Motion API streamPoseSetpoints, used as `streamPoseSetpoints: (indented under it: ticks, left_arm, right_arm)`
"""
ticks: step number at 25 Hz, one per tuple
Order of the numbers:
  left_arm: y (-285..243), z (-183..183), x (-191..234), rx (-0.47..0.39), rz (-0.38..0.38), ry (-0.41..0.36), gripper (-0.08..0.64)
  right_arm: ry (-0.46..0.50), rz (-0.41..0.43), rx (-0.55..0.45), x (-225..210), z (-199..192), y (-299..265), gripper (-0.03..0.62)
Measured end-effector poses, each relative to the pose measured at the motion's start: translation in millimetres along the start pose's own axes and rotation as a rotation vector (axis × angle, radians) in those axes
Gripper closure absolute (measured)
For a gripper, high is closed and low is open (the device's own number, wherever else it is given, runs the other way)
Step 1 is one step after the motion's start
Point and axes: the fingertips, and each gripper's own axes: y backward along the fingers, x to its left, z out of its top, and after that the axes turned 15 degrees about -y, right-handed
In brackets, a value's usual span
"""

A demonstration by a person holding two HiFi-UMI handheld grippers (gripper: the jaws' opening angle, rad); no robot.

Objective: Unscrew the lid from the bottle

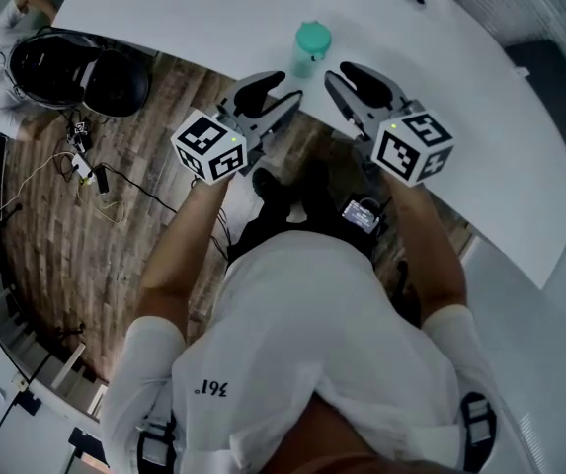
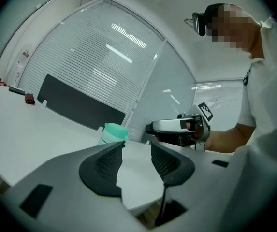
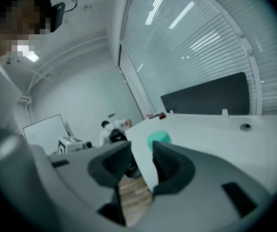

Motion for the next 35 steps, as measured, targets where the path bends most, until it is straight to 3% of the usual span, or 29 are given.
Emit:
streamPoseSetpoints:
  ticks: [7, 11, 18, 23, 32, 35]
  left_arm:
    - [-24.1, -21.3, 34.8, 0.072, 0.111, -0.058, 0.284]
    - [-41.4, -31.7, 40.7, 0.114, 0.123, -0.114, 0.249]
    - [-63.9, -51.9, 52.5, 0.181, 0.156, -0.174, 0.227]
    - [-75.8, -62.7, 62.8, 0.215, 0.204, -0.205, 0.226]
    - [-92.6, -64.6, 72.7, 0.230, 0.256, -0.214, 0.227]
    - [-91.5, -65.7, 70.5, 0.238, 0.214, -0.228, 0.229]
  right_arm:
    - [0.046, -0.052, 0.018, -16.9, 6.4, -22.8, 0.453]
    - [0.115, -0.091, 0.023, -22.6, 9.6, -35.0, 0.409]
    - [0.246, -0.157, 0.057, -27.3, 7.9, -59.6, 0.320]
    - [0.335, -0.204, 0.103, -28.7, 2.0, -82.0, 0.307]
    - [0.360, -0.301, 0.109, -35.6, 5.2, -95.4, 0.308]
    - [0.362, -0.276, 0.130, -33.6, 4.7, -94.6, 0.308]
